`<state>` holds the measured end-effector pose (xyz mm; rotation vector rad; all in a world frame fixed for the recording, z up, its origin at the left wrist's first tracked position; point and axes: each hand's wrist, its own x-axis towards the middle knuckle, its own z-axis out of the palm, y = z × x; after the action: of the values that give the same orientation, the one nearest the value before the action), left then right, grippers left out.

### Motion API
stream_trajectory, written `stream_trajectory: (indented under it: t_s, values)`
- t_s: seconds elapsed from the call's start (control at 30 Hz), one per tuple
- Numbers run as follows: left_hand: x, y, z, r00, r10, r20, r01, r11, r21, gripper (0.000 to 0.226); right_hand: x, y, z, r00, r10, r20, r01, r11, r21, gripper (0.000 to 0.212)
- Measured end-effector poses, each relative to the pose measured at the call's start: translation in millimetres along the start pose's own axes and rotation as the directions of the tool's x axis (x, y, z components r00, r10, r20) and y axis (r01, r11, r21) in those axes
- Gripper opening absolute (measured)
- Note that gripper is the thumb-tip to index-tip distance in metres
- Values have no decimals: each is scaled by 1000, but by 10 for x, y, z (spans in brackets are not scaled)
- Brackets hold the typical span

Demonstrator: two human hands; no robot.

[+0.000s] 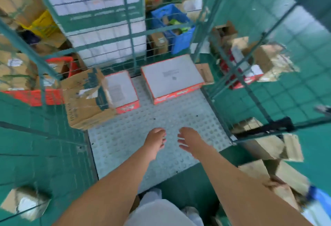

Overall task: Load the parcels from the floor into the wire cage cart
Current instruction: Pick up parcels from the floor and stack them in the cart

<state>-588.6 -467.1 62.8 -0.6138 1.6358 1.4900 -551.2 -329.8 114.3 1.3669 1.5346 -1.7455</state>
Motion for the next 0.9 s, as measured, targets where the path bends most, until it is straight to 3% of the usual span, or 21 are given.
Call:
stream_trajectory:
  t_s: [0.13, 0.33, 0.5, 0.63, 0.8, 0.9]
  values:
    - [-391, -282, 827, 994, -8, 111, -11, 985, 172, 14, -352, 542, -961, 986, 112, -123, -86, 977, 194, 28]
    - [-865, -835, 1957, 963, -34, 267, -78, 915, 397, 15, -863, 1631, -2145, 956, 164, -241, -31, 879, 476, 38]
    - [-1223, -1378, 2790, 916, -52, 397, -194, 810, 553, 9, -1201, 2431, -2851, 935, 223, -276, 42, 704, 709, 41]
    - [-1473, -1817, 3318, 879, -99, 467, -256, 726, 638, 11, -1423, 3052, -3243, 886, 319, -335, 80, 608, 790, 33]
    - [-1691, -2211, 3783, 839, -180, 513, -324, 590, 739, 12, -1613, 3734, -3562, 864, 381, -329, 157, 417, 895, 39]
    - [-1772, -2412, 4027, 816, -242, 525, -351, 514, 783, 13, -1663, 4101, -3637, 836, 450, -315, 180, 317, 931, 30]
